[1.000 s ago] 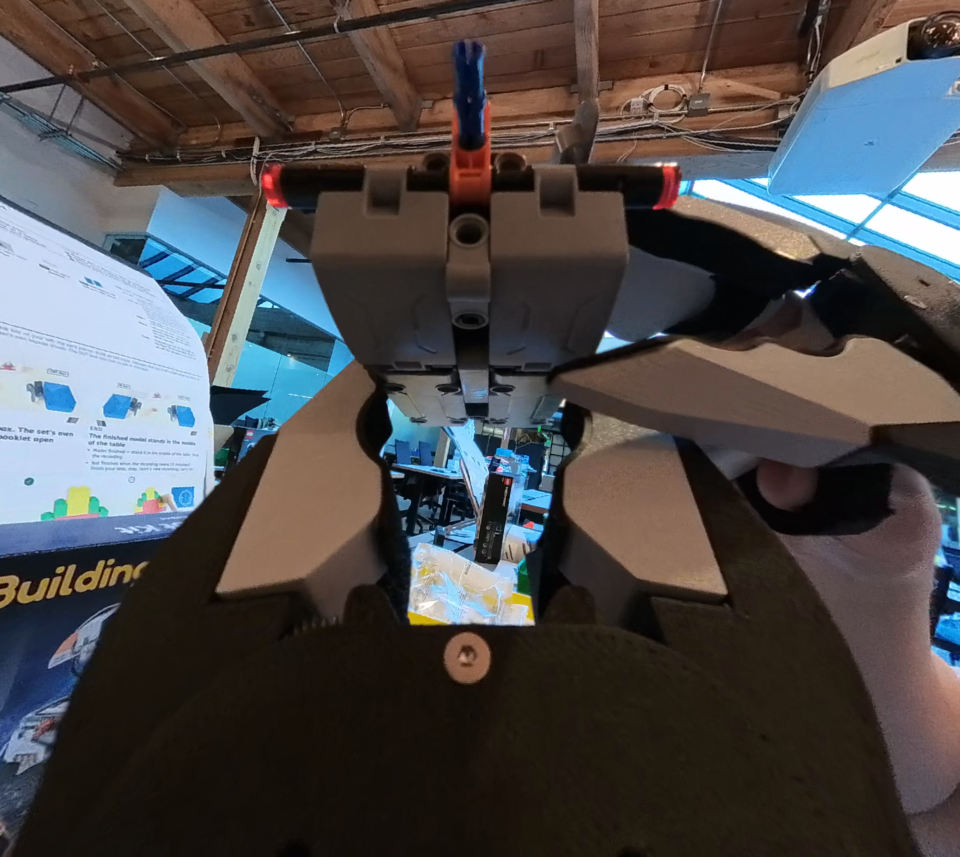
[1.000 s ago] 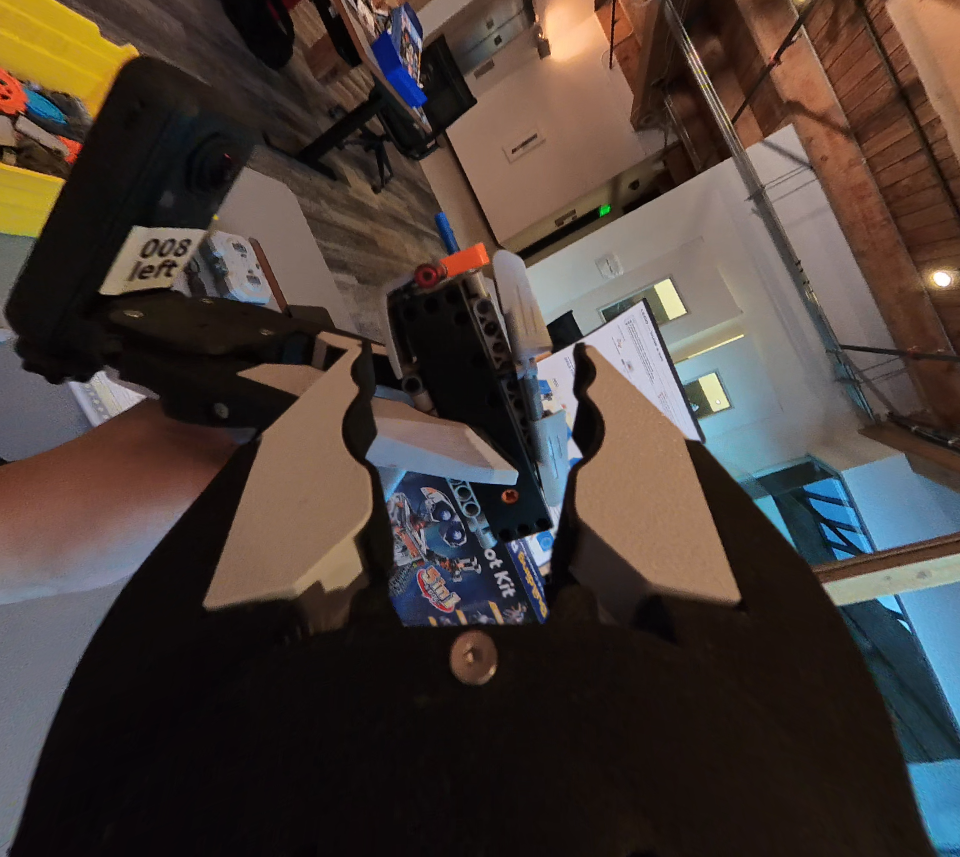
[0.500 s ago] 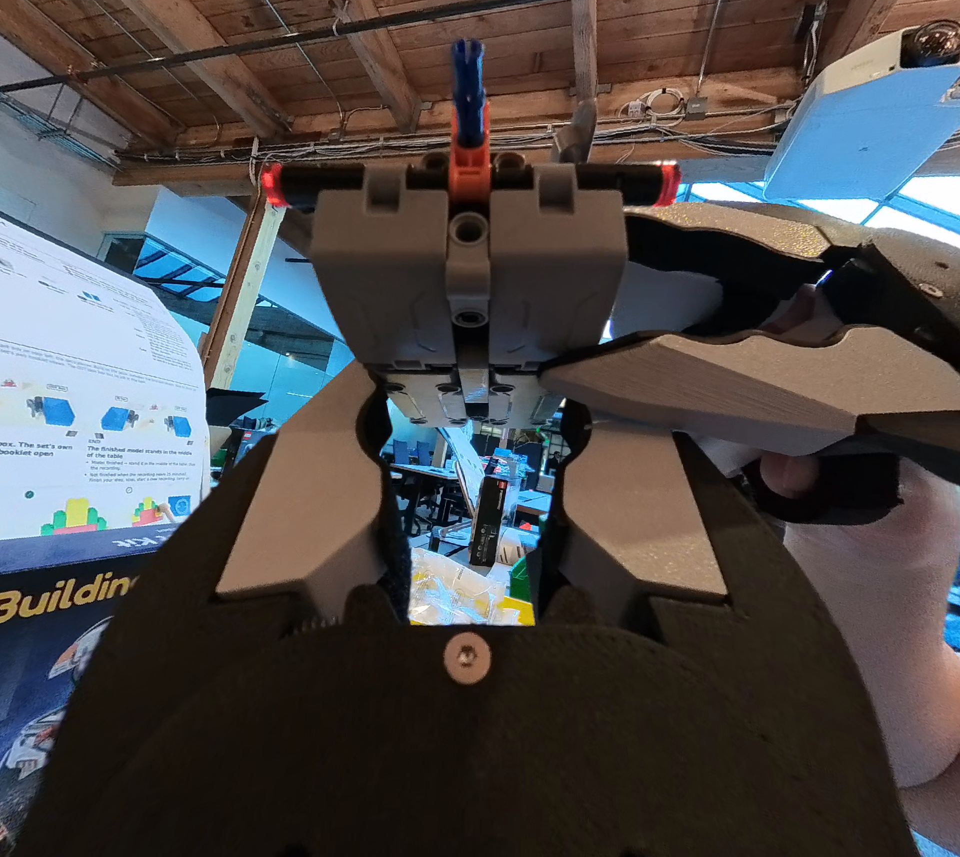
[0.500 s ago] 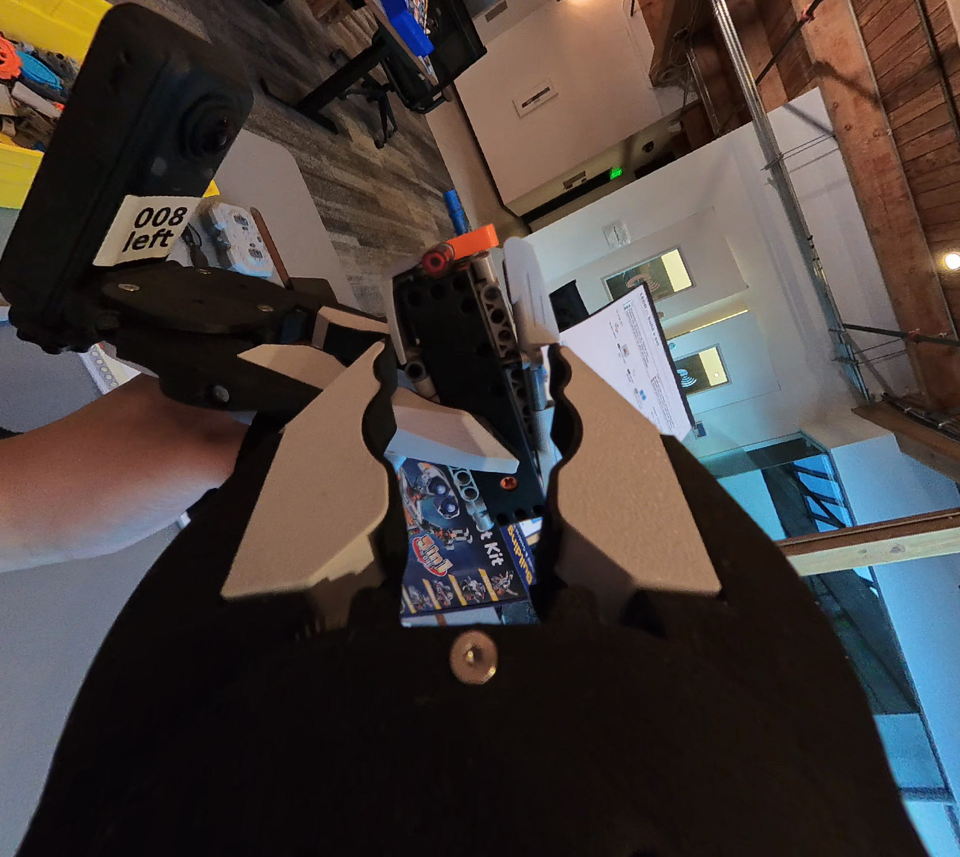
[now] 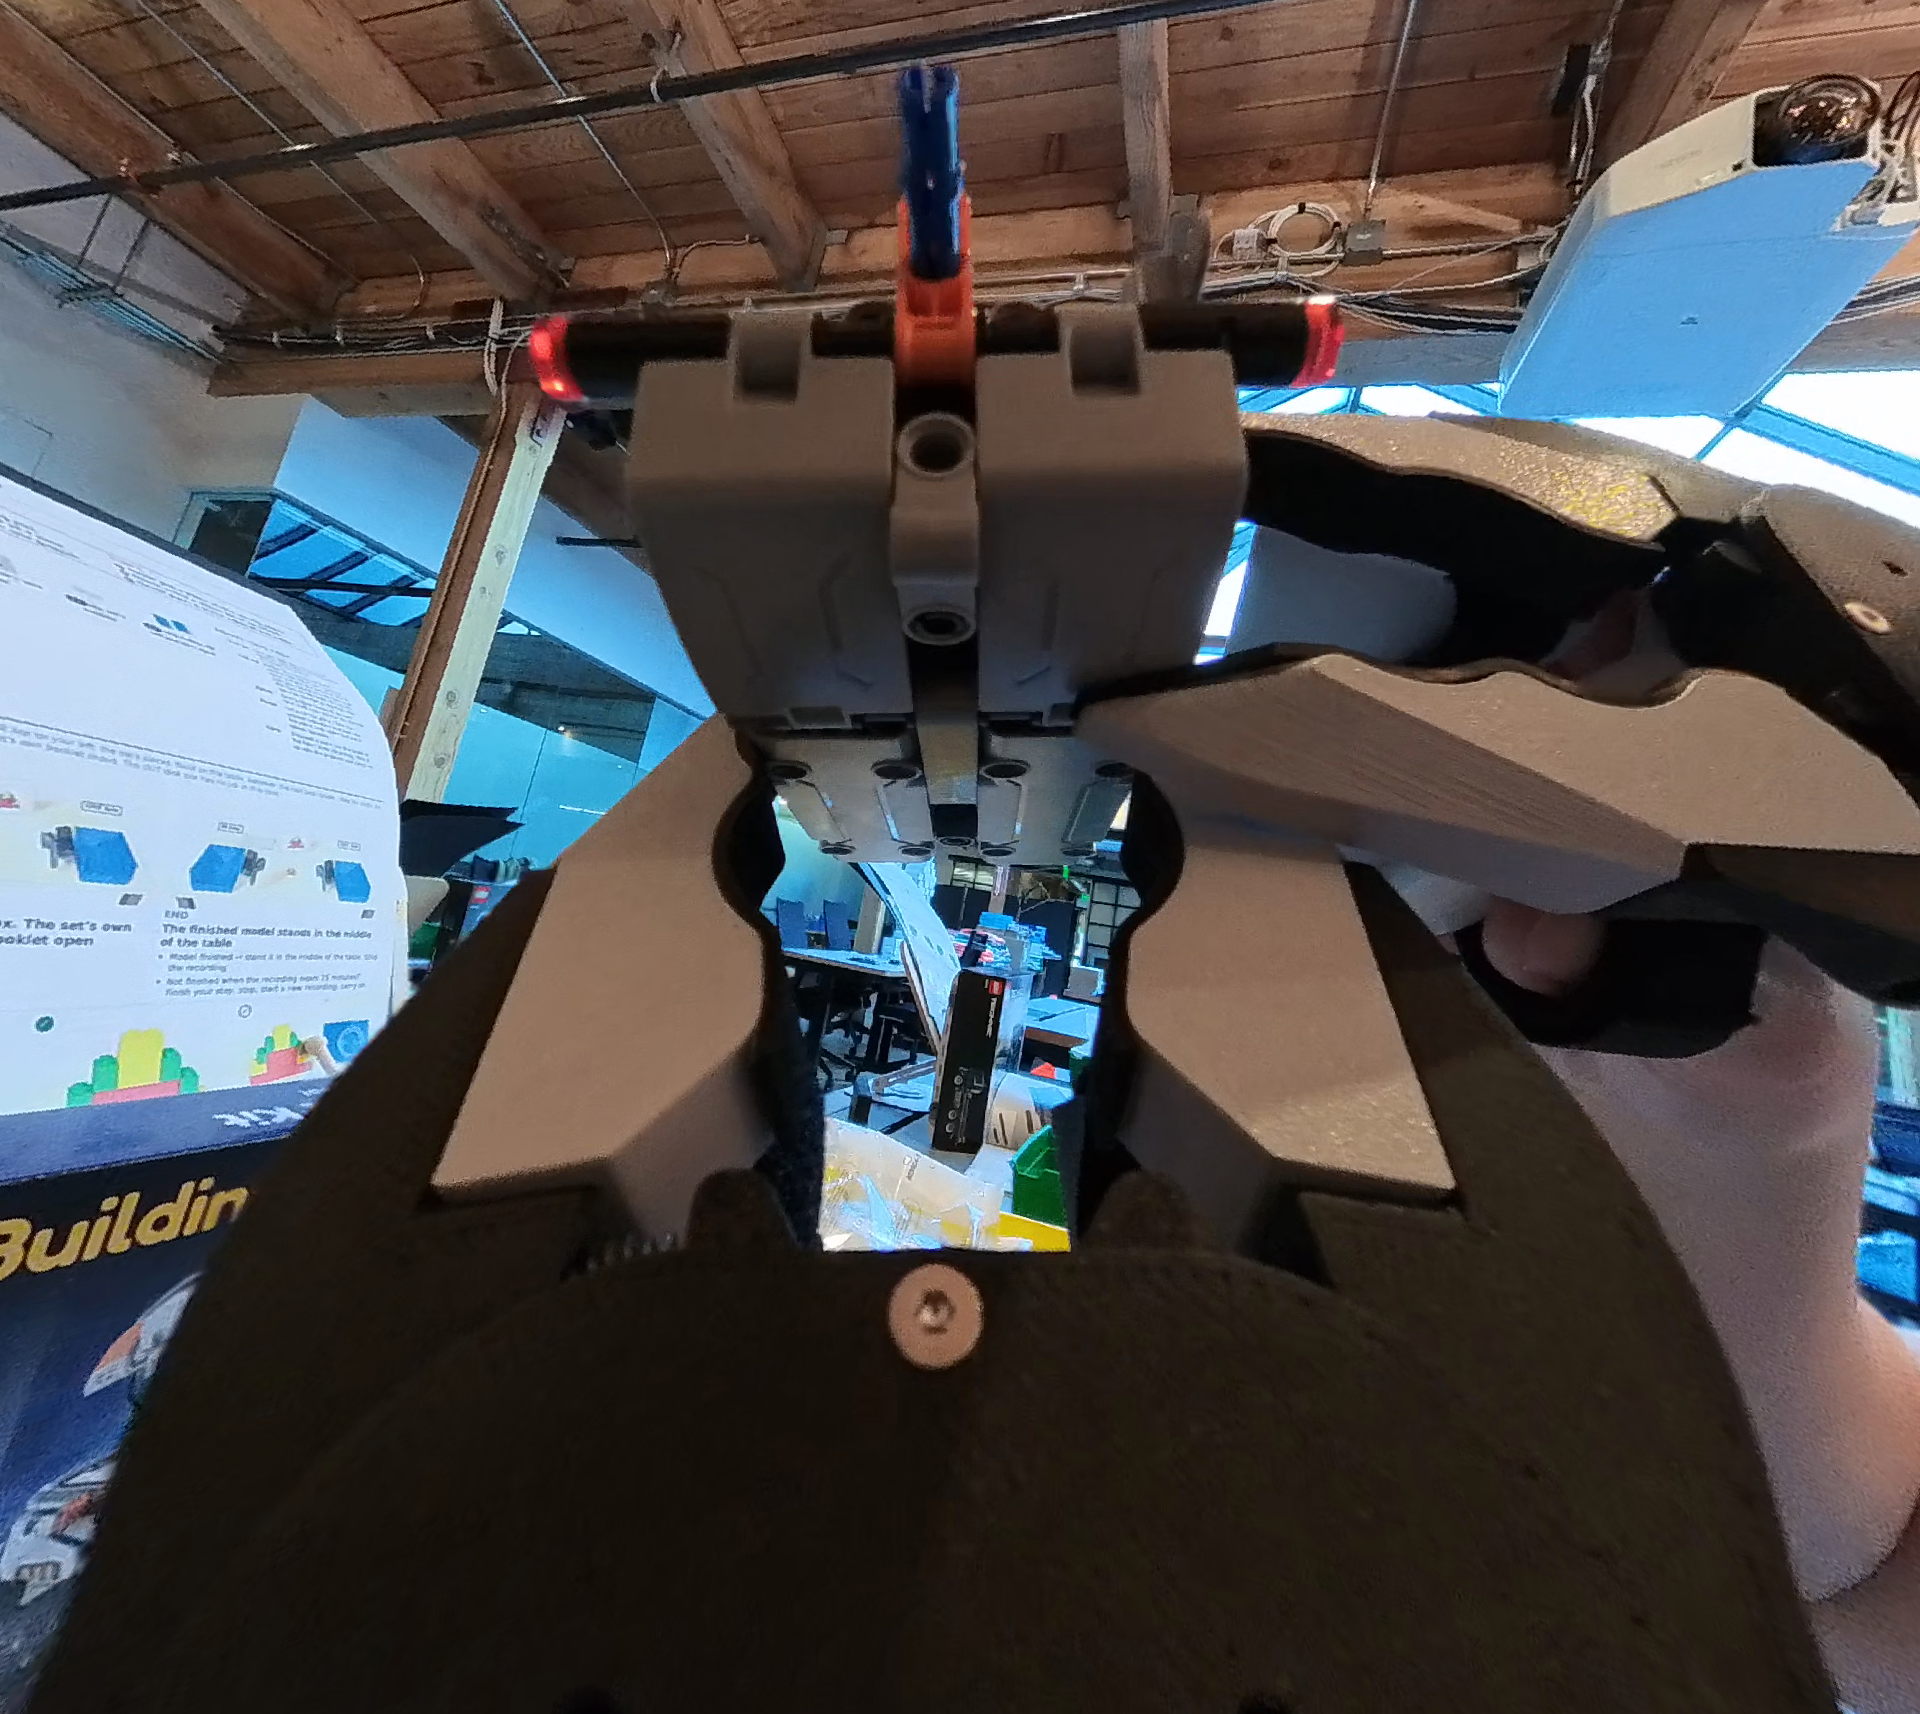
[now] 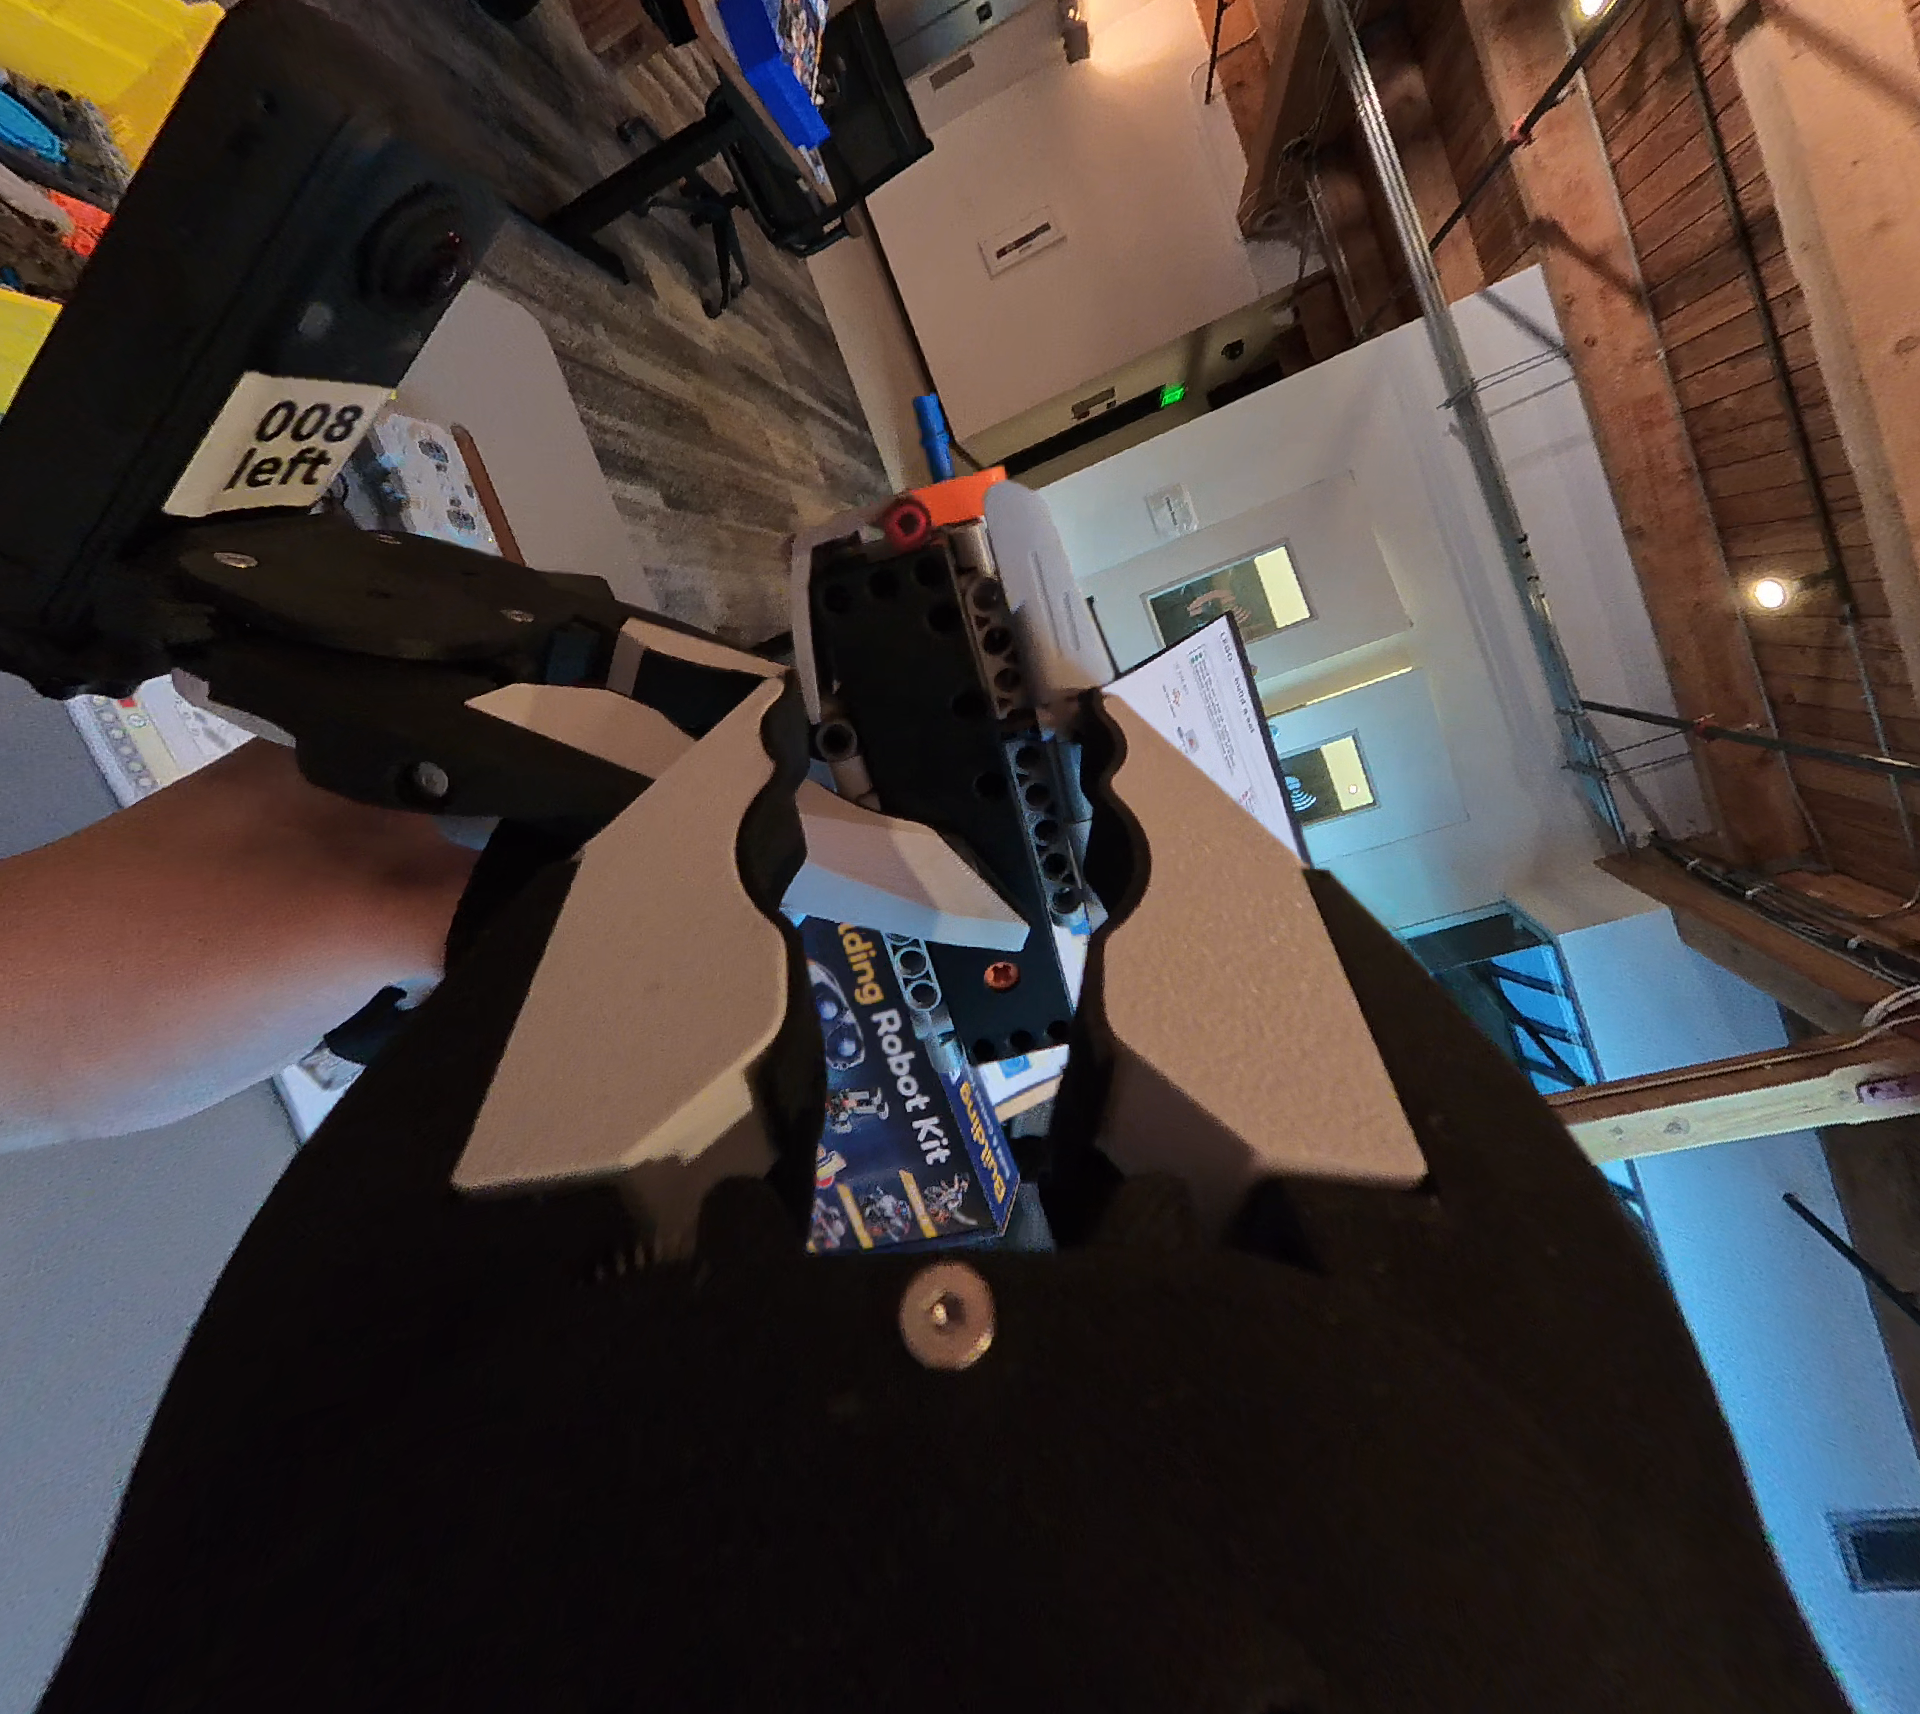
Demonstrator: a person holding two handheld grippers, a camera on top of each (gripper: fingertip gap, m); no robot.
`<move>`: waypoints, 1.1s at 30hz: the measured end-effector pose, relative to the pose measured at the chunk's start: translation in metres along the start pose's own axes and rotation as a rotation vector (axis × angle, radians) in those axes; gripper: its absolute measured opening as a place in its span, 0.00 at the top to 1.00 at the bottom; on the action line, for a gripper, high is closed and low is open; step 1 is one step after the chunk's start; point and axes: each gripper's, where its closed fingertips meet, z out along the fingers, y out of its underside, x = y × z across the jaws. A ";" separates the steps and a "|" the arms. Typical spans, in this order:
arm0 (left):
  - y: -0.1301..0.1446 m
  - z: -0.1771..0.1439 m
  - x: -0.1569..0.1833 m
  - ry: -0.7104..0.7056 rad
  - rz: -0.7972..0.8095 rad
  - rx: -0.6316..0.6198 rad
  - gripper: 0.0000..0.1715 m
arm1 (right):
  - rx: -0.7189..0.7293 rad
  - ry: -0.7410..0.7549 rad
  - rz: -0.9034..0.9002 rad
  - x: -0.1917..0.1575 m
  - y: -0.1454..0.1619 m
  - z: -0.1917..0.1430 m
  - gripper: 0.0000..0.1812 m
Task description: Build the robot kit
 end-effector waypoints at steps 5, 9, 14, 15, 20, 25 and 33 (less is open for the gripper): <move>0.000 -0.001 0.000 0.008 -0.003 0.011 0.63 | 0.020 0.018 0.011 -0.001 0.000 0.000 0.72; 0.000 -0.002 -0.003 0.007 0.002 0.018 0.63 | 0.025 0.045 0.011 -0.002 0.000 0.002 0.73; 0.000 -0.002 -0.004 -0.005 0.072 0.002 0.63 | 0.041 0.062 -0.042 -0.002 0.000 0.000 0.74; 0.000 -0.002 -0.003 -0.002 0.076 0.005 0.63 | 0.048 0.058 -0.037 -0.002 0.000 -0.001 0.73; 0.001 -0.001 0.000 0.010 0.070 0.006 0.63 | 0.049 0.056 -0.037 -0.002 0.000 -0.003 0.73; 0.003 -0.001 0.002 0.027 0.082 -0.003 0.63 | 0.061 0.064 -0.050 -0.002 0.002 -0.005 0.74; 0.005 -0.001 0.002 0.030 0.084 0.005 0.63 | 0.063 0.074 -0.058 -0.003 0.003 -0.006 0.74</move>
